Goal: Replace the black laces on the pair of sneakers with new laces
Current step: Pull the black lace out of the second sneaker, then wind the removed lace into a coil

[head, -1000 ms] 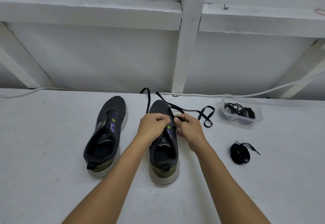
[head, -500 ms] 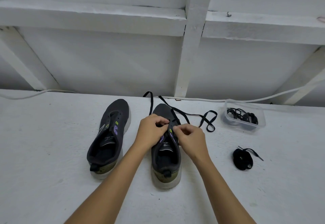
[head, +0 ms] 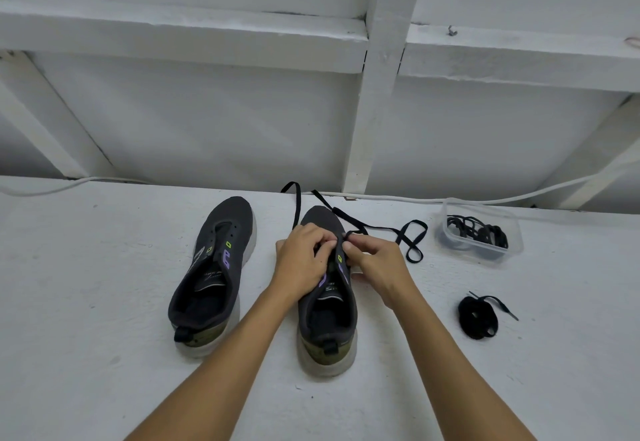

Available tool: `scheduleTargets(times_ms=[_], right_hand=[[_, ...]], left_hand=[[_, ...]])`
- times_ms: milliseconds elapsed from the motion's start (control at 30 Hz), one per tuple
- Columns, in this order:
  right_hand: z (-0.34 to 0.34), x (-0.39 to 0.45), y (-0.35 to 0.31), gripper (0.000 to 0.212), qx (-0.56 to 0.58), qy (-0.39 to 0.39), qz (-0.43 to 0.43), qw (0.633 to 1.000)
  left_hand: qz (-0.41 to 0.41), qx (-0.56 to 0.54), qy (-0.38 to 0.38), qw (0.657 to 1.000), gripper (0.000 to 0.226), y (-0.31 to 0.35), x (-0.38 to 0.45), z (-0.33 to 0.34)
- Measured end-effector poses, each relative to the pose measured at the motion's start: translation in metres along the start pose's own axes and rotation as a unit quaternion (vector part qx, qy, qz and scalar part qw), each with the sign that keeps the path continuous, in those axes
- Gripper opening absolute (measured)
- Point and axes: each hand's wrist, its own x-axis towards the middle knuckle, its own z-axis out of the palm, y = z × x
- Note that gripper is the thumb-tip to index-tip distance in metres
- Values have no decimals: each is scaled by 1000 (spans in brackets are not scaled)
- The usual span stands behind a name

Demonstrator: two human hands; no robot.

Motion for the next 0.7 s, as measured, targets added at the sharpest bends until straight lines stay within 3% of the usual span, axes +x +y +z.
scheduleTargets(times_ms=[200, 367, 533, 633, 700], right_hand=[[1, 3, 2, 19, -14, 4, -7, 1000], [3, 2, -6, 7, -30, 39, -10, 999], [-6, -11, -18, 18, -29, 46, 22, 998], [-16, -32, -35, 13, -55, 14, -14, 998], [-25, -48, -47, 22, -52, -34, -24, 998]], left_hand=[[-25, 5, 9, 1000, 11, 5, 3, 4], [-47, -53, 8, 997, 7, 4, 3, -3], [-74, -110, -2, 991, 10, 4, 1, -17], [20, -57, 16, 998, 24, 9, 4, -24], [100, -27, -32, 994, 37, 20, 4, -26]])
